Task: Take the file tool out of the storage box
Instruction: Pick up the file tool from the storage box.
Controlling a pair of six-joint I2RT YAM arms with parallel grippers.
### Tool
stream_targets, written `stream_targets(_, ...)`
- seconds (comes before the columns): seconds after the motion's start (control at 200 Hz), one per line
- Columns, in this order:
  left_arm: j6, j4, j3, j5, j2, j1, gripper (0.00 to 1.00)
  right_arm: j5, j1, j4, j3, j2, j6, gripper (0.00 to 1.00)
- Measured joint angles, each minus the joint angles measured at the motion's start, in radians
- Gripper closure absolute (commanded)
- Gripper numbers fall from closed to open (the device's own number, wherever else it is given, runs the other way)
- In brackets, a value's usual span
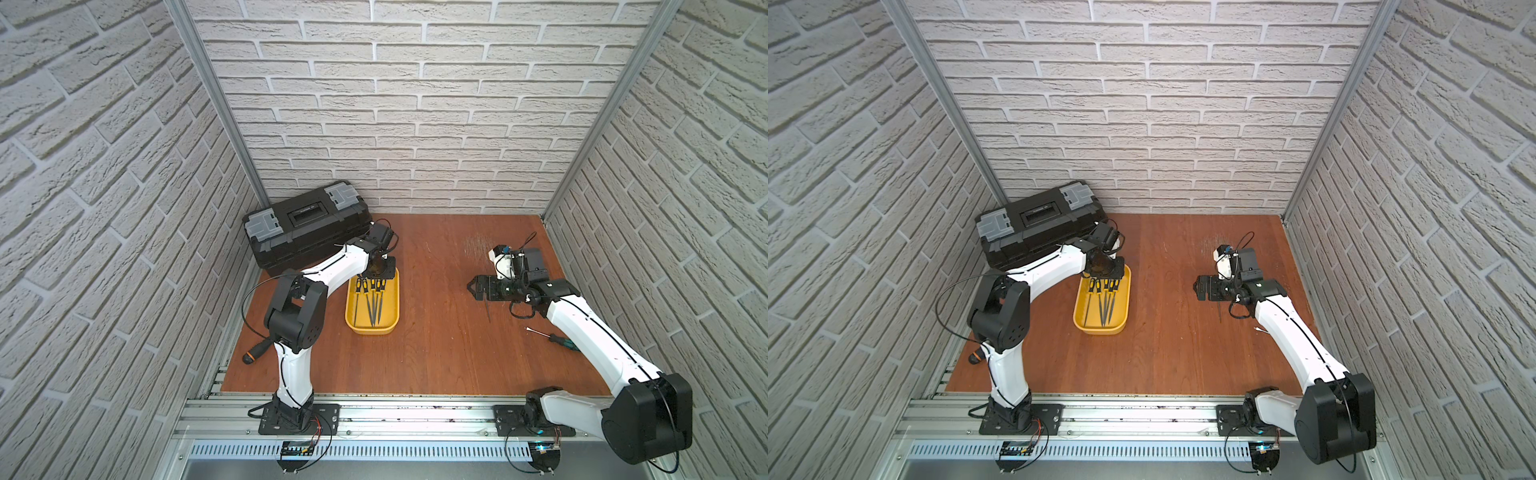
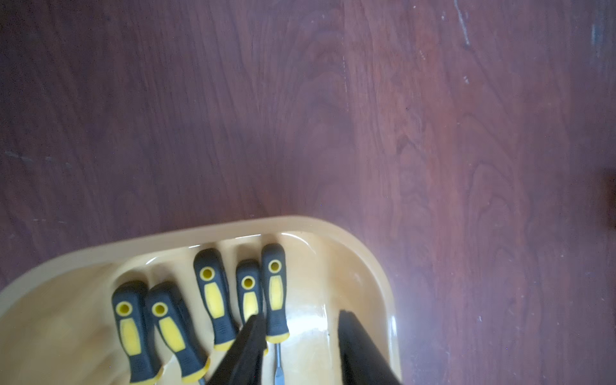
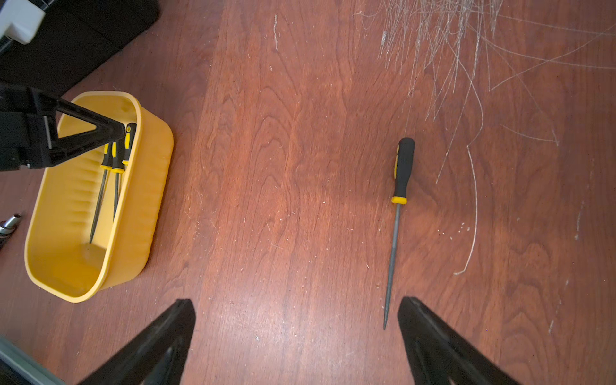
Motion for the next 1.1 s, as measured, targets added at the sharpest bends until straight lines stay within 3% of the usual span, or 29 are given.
stream_targets(0.105,0.0,-0.032,0.041,-0.027,0.028,-0.01,0.67,-0.005,0.0,0.0,0.0,-0.012,0.0,0.0)
stream_targets(0.51,-0.006,-0.112,0.09,-0.108,0.11,-0.028,0.67,-0.016,0.0,0.004,0.0,-0.026,0.0,0.0)
stream_targets(1.1,-0.005,-0.118,0.121,-0.131,0.158,-0.039,0.67,-0.029,0.0,0.004,0.0,-0.026,0.0,0.0)
